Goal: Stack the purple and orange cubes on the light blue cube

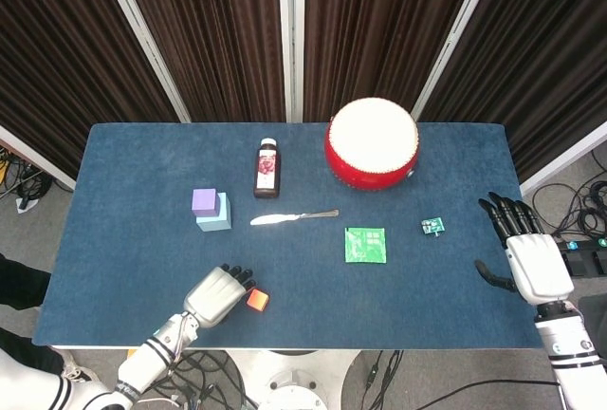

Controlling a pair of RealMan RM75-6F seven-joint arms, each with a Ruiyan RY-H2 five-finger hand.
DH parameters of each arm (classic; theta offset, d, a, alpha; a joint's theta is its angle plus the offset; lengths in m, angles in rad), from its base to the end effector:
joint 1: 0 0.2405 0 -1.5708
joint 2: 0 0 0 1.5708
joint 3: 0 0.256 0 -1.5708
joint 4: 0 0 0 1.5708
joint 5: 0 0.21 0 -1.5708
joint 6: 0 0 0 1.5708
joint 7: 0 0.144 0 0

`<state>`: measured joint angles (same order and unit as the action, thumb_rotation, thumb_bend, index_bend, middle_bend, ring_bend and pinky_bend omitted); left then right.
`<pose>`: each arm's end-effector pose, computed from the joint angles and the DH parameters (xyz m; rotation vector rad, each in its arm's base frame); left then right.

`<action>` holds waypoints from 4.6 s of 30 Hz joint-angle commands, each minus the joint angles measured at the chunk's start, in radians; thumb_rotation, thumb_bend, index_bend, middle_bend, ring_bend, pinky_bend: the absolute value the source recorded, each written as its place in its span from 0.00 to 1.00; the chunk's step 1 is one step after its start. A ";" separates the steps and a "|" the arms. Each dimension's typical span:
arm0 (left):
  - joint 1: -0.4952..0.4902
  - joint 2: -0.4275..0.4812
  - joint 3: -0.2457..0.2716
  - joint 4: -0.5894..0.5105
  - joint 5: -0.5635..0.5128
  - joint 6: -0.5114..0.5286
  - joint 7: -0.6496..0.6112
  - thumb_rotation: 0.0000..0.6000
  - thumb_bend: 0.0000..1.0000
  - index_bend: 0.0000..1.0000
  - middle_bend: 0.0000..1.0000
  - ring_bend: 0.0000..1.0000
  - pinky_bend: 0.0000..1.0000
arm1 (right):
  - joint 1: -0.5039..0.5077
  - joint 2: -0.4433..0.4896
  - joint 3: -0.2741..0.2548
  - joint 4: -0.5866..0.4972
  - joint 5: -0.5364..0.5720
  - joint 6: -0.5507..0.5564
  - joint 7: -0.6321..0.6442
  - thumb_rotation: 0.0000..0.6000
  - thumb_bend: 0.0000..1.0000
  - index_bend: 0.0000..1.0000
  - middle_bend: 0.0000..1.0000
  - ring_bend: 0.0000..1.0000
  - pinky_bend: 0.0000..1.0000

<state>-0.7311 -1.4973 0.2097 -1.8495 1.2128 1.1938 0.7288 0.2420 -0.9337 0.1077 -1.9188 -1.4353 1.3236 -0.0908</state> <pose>-0.1405 0.2165 -0.0280 -2.2252 -0.6609 -0.7448 -0.2368 -0.2263 0.1762 1.5219 -0.9273 0.9694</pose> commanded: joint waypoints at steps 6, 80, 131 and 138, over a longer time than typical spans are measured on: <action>0.003 -0.032 -0.061 0.016 -0.038 -0.058 0.009 1.00 0.17 0.42 0.38 0.33 0.44 | 0.001 0.001 0.002 -0.001 0.004 -0.001 0.001 1.00 0.20 0.00 0.00 0.00 0.00; -0.037 -0.119 -0.177 -0.058 -0.404 0.017 0.235 1.00 0.28 0.57 0.40 0.33 0.44 | -0.012 0.041 0.014 0.024 0.002 0.008 0.121 1.00 0.20 0.00 0.00 0.00 0.00; -0.326 0.193 -0.570 0.081 -1.131 -0.072 0.139 1.00 0.28 0.57 0.41 0.34 0.44 | 0.008 0.007 0.010 0.024 0.006 -0.015 0.051 1.00 0.20 0.00 0.00 0.00 0.00; -0.326 0.187 -0.538 0.083 -1.125 -0.074 0.122 1.00 0.28 0.57 0.41 0.34 0.44 | 0.007 0.008 0.010 0.021 0.003 -0.011 0.051 1.00 0.20 0.00 0.00 0.00 0.00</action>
<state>-1.0567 -1.3092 -0.3302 -1.7666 0.0867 1.1198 0.8524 0.2496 -0.9254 0.1177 -1.8974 -1.4322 1.3120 -0.0402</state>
